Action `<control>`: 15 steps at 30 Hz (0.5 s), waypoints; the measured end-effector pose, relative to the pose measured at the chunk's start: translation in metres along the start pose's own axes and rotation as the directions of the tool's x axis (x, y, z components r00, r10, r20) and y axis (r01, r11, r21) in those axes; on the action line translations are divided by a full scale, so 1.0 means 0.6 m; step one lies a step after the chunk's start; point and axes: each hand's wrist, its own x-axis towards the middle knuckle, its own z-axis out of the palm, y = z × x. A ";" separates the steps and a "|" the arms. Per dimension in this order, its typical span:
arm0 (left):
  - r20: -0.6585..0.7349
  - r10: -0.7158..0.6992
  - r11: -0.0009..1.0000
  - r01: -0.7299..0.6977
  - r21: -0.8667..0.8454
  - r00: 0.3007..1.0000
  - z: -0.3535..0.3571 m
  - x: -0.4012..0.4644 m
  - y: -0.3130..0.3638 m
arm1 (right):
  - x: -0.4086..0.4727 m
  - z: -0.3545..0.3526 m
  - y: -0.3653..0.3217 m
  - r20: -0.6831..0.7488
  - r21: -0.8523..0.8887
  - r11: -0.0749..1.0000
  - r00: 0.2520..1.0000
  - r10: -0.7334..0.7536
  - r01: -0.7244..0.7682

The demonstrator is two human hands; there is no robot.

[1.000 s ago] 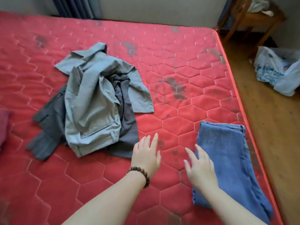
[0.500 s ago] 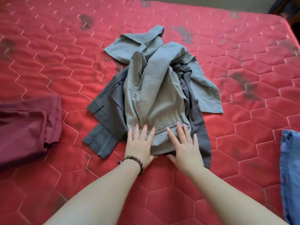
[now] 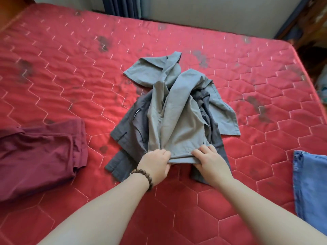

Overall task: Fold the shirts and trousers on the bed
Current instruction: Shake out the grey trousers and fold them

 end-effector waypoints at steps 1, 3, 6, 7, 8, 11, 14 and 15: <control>0.001 -0.024 1.000 0.024 -0.003 1.000 -0.027 0.002 0.003 | 0.003 -0.024 -0.007 -0.005 0.012 1.000 1.000 -0.005 0.005; -0.011 -0.055 0.998 0.054 -0.024 0.998 -0.081 0.007 0.013 | 0.009 -0.080 -0.025 -0.025 0.034 0.999 1.000 0.008 -0.007; -0.067 -0.067 0.996 0.062 -0.071 0.996 -0.176 0.015 0.039 | 0.014 -0.181 -0.049 -0.079 0.037 0.998 0.996 0.045 -0.042; -0.089 -0.070 0.994 0.062 -0.087 0.994 -0.209 0.017 0.048 | 0.014 -0.219 -0.055 -0.104 0.022 0.999 0.994 0.045 -0.043; -0.124 -0.065 0.994 0.052 -0.099 0.990 -0.245 0.017 0.059 | 0.014 -0.258 -0.059 -0.123 0.007 0.999 0.992 0.039 -0.038; -0.191 -0.026 0.995 0.007 -0.098 0.981 -0.365 0.008 0.099 | 0.009 -0.379 -0.076 -0.179 -0.028 1.000 0.984 0.001 -0.006; -0.208 -0.011 0.993 -0.013 -0.115 0.978 -0.492 -0.006 0.143 | 0.000 -0.498 -0.096 -0.227 -0.076 0.997 0.974 -0.025 0.008; -0.209 0.000 0.993 -0.024 -0.116 0.978 -0.533 -0.011 0.156 | -0.003 -0.538 -0.105 -0.241 -0.082 0.997 0.970 -0.032 0.013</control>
